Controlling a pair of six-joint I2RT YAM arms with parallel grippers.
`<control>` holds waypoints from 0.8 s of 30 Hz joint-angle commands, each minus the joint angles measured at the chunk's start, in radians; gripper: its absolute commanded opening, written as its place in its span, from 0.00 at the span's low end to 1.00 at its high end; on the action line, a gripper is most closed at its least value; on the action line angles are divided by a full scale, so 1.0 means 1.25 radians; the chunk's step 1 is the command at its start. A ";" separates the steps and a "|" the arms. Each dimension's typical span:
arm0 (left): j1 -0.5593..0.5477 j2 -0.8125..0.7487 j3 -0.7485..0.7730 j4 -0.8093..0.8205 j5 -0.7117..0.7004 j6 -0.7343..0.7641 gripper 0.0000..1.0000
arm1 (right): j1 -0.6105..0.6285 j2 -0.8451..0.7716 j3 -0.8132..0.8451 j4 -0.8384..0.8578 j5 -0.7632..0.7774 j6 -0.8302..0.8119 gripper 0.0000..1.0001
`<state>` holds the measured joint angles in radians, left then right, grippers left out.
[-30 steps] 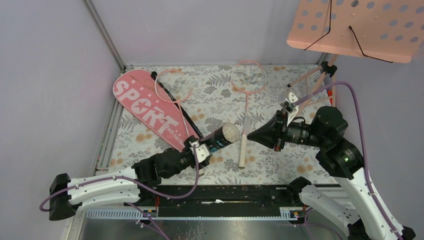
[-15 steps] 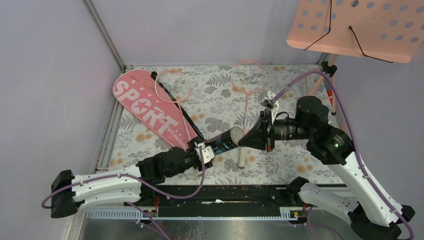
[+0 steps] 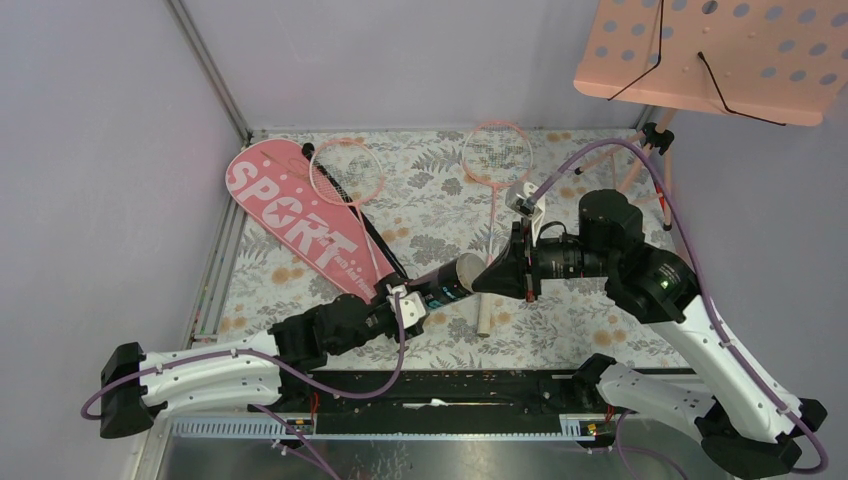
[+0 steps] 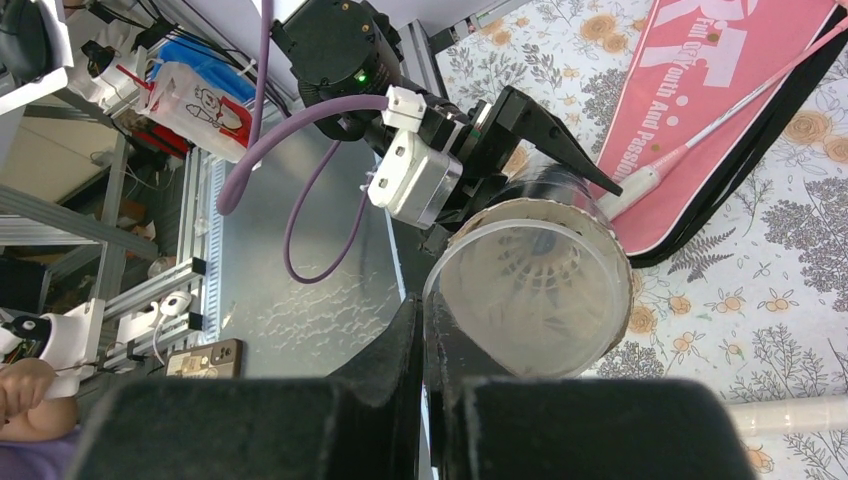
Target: Pack up the badminton gear
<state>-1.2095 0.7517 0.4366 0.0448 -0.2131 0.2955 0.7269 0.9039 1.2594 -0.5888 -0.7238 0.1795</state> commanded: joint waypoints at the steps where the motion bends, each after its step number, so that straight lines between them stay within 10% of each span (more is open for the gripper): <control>1: -0.002 -0.004 0.017 0.069 0.020 -0.004 0.14 | 0.010 0.019 0.029 0.017 -0.004 -0.007 0.00; 24: -0.002 -0.007 0.015 0.078 0.034 -0.006 0.14 | 0.013 0.055 0.047 0.005 -0.003 0.013 0.07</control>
<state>-1.2095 0.7559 0.4366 0.0448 -0.2016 0.2874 0.7322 0.9657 1.2778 -0.5934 -0.7250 0.1871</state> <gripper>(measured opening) 0.668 0.064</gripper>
